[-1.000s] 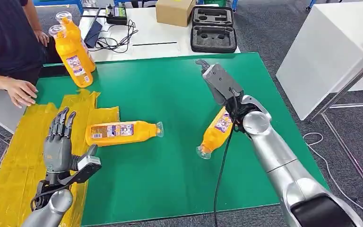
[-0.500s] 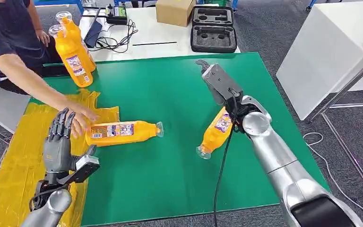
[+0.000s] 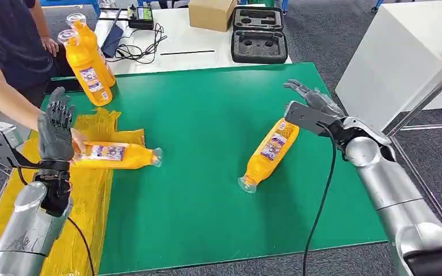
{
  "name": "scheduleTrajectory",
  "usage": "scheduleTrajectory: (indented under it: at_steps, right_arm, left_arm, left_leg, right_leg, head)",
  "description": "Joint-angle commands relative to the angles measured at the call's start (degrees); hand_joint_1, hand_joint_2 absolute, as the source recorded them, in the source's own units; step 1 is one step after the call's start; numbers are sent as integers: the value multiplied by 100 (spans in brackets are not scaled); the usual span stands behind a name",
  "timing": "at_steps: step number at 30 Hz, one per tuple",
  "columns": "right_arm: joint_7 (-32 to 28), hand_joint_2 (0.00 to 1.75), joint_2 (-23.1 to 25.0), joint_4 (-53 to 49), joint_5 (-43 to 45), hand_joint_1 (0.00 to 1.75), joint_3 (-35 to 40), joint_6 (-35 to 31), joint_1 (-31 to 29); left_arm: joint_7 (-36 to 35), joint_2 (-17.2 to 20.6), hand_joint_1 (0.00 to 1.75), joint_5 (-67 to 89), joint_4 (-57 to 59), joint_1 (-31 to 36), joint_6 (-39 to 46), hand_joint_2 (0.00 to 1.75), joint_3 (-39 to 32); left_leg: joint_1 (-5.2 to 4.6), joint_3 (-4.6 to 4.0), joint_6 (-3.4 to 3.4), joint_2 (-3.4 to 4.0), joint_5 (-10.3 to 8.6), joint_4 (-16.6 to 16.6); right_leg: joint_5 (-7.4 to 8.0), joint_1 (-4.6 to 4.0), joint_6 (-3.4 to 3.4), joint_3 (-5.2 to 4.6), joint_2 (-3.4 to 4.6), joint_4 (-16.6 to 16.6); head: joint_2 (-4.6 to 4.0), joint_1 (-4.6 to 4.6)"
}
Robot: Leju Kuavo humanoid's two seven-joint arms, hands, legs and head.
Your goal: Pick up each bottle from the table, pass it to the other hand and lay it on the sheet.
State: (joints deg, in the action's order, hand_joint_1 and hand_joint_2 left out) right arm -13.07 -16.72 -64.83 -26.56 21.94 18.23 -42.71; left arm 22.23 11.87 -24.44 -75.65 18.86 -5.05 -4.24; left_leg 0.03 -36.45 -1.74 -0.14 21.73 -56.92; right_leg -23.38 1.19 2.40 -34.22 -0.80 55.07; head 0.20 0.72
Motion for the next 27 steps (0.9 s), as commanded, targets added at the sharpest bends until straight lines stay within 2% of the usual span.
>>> scheduleTrajectory:
  at_steps: [1, 4, 7, 8, 12, 14, 17, 19, 27]
  right_arm:
    - [-327, 175, -327, 395, -411, 0, -52, 399, -170]
    - [-768, 175, -218, 779, -646, 0, -18, 838, -361]
    - [-1037, 175, -271, 1210, -1041, 0, 282, 1008, -684]
    - [-1211, 175, -303, 1489, -1094, 0, 543, 1417, -909]
    - [-1476, 175, -170, 2443, -1457, 0, 1407, 1843, -1754]
    - [-1535, 175, 39, 3007, -1612, 0, 1870, 1832, -2197]
    - [-1454, 175, 405, 3536, -1839, 0, 2364, 1713, -2557]
    - [-1330, 175, 564, 3719, -2030, 0, 2640, 1573, -2619]
    - [-1309, 175, 572, 3755, -2028, 0, 2653, 1513, -2581]
  left_arm:
    - [16, -59, 0, 94, 339, 228, 57, 0, -153]
    - [25, -96, 0, 147, 68, -76, 142, 0, -340]
    - [11, -149, 0, 192, -82, -212, 169, 0, -488]
    - [-14, -150, 0, 216, -137, -240, 231, 0, -531]
    - [-50, -140, 0, 244, -284, -374, 341, 0, -717]
    - [-46, -106, 0, 238, -227, -373, 336, 0, -781]
    - [-40, -128, 0, 251, -136, -289, 375, 0, -845]
    - [-54, -189, 0, 301, -109, -215, 404, 0, -836]
    - [-71, -219, 0, 341, -92, -167, 435, 0, -793]
  left_leg:
    - [6, 26, 11, 0, 17, -7]
    - [4, 20, 8, 23, 11, -1]
    - [8, 41, 12, 45, 27, -7]
    - [3, 20, 7, 40, 15, -4]
    - [3, 9, 5, 46, 10, -4]
    - [3, 22, 11, 66, 25, -18]
    - [3, 16, 11, 60, 16, -7]
    - [6, 17, 11, 58, 13, -3]
    - [12, 25, 17, 30, 14, -8]
  right_leg:
    - [-15, -6, -15, 27, 4, 4]
    - [-7, -4, -11, 12, 27, -1]
    - [-15, -7, -17, 27, 51, 3]
    - [-7, -3, -10, 8, 45, 3]
    - [-2, -1, -8, -5, 50, 5]
    - [-10, -1, -16, 2, 73, 20]
    - [-3, -1, -14, -2, 66, 12]
    - [-1, -4, -14, 0, 63, 7]
    - [-14, -10, -15, 15, 33, 9]
  head:
    - [-2, 0]
    - [-2, 0]
    - [-2, 0]
    - [-2, 2]
    - [-2, -2]
    - [-2, 2]
    - [-2, -2]
    - [-2, 0]
    - [-2, -2]
